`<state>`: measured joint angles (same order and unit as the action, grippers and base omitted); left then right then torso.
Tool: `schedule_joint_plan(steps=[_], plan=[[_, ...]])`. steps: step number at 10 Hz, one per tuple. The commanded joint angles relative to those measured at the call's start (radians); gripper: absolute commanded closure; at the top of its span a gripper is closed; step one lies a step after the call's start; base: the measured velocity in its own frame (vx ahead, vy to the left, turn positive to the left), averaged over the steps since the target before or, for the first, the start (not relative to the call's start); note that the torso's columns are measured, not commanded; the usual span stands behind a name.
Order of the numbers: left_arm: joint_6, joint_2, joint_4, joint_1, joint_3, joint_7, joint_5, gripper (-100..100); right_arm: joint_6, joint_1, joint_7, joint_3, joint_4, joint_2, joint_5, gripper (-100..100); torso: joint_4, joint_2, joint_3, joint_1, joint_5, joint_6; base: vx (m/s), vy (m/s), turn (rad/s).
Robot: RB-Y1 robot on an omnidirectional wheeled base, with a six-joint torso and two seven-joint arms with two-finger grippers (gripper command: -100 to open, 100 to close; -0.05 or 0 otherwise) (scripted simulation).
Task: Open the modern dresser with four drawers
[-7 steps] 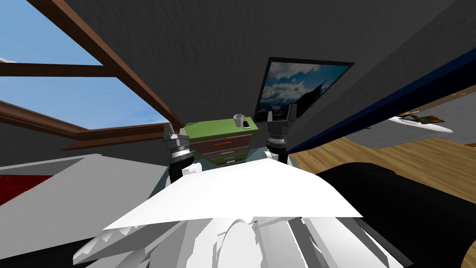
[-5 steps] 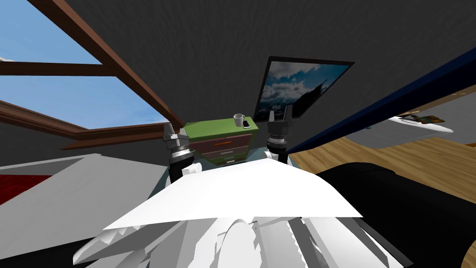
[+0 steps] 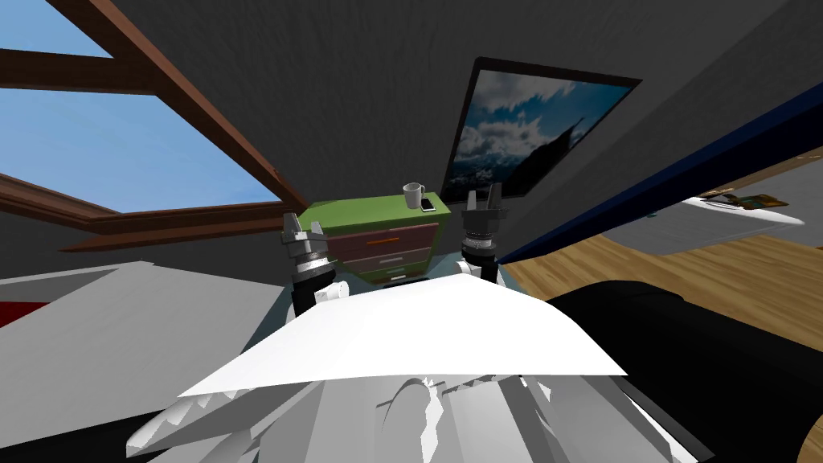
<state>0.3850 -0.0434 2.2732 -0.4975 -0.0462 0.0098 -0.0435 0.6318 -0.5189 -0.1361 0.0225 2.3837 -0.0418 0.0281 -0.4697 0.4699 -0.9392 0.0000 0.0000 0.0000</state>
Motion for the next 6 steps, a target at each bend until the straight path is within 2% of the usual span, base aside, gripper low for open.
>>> schedule_joint_plan(steps=[1, 2, 3, 4, 6], plan=[[0.0, 0.0, 0.0, 0.0, 0.0, 0.0, 0.0, 0, 0.0, 0.0, 0.0, 0.0, 0.0, 0.0, 0.0, 0, -0.074, 0.074, -0.148, 0.0, 0.0, 0.0, 0.0, 0.0, 0.0], [0.0, 0.0, 0.0, 0.0, 0.0, 0.0, 0.0, 0, 0.0, 0.0, 0.0, 0.0, 0.0, 0.0, 0.0, 0, -0.148, 0.148, -0.295, 0.0, 0.0, 0.0, 0.0, 0.0, 0.0], [0.009, 0.043, -0.018, 0.001, -0.001, 0.0, 0.002, -100, 0.0, 0.0, 0.0, 0.0, 0.0, 0.0, 0.0, 0, -0.221, 0.221, -0.443, 0.0, 0.0, 0.0, 0.005, -0.002, -0.026], [0.015, 0.063, -0.03, 0.001, -0.001, -0.001, 0.003, -100, 0.0, 0.0, 0.0, 0.0, 0.0, 0.0, 0.0, 0, -0.253, 0.255, -0.512, 0.0, 0.001, 0.001, -0.004, -0.004, -0.035], [0.031, 0.104, -0.063, 0.003, -0.003, -0.001, 0.006, -100, 0.0, 0.0, 0.0, 0.0, 0.0, 0.0, 0.0, 0, -0.265, 0.264, -0.538, 0.0, 0.001, 0.001, -0.011, -0.006, -0.034]])
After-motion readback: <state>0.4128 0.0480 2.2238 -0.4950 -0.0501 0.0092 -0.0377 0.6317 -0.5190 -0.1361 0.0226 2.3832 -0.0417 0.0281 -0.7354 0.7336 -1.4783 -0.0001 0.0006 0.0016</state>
